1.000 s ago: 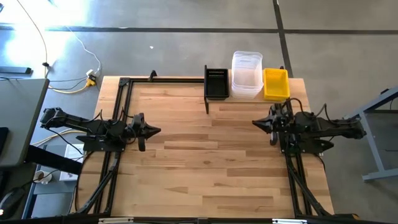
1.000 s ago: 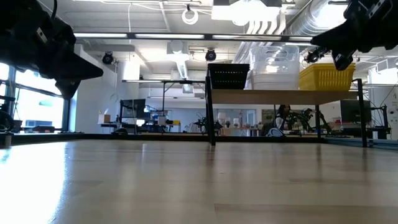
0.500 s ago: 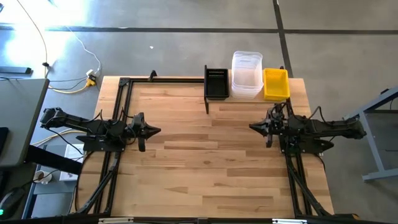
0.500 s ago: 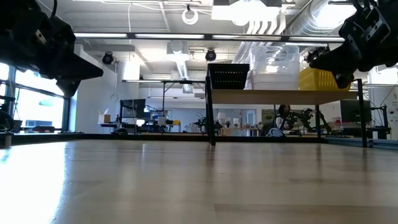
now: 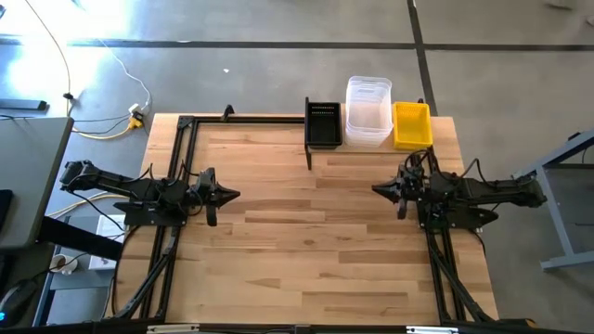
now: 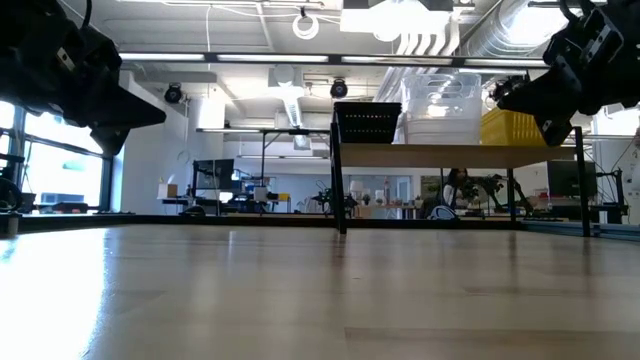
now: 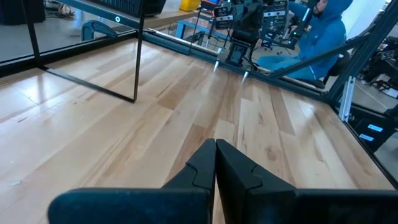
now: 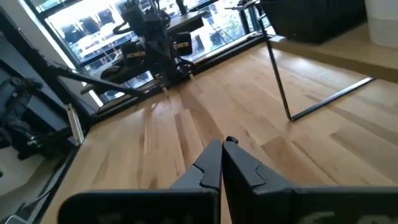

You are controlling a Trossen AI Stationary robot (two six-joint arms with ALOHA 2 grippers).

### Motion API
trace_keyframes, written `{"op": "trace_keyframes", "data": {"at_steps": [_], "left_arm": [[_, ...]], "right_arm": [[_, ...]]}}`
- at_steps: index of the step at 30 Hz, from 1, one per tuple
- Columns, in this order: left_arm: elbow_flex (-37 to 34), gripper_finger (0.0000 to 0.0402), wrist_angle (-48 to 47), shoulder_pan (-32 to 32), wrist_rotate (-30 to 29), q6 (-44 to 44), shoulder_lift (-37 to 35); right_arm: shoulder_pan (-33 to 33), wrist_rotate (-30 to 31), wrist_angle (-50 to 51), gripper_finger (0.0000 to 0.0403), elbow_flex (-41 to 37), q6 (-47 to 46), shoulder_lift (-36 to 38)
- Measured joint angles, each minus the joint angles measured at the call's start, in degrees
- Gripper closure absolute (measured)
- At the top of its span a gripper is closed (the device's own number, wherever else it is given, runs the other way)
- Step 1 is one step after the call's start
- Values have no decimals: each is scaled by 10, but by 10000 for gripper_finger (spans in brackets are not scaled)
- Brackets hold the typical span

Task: Stack baskets on shelf by color
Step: Return to Home Position

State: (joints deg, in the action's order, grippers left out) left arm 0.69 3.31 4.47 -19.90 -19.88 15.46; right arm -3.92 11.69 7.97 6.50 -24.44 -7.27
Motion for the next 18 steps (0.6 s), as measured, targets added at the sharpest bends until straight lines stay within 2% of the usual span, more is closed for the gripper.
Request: {"op": "trace_keyframes", "data": {"at_steps": [12,18], "left_arm": [[0,398,0,0,0,0,0],[0,398,0,0,0,0,0]], "right_arm": [[0,-14,4,402,0,53,0],[0,-13,4,402,0,50,0]]}}
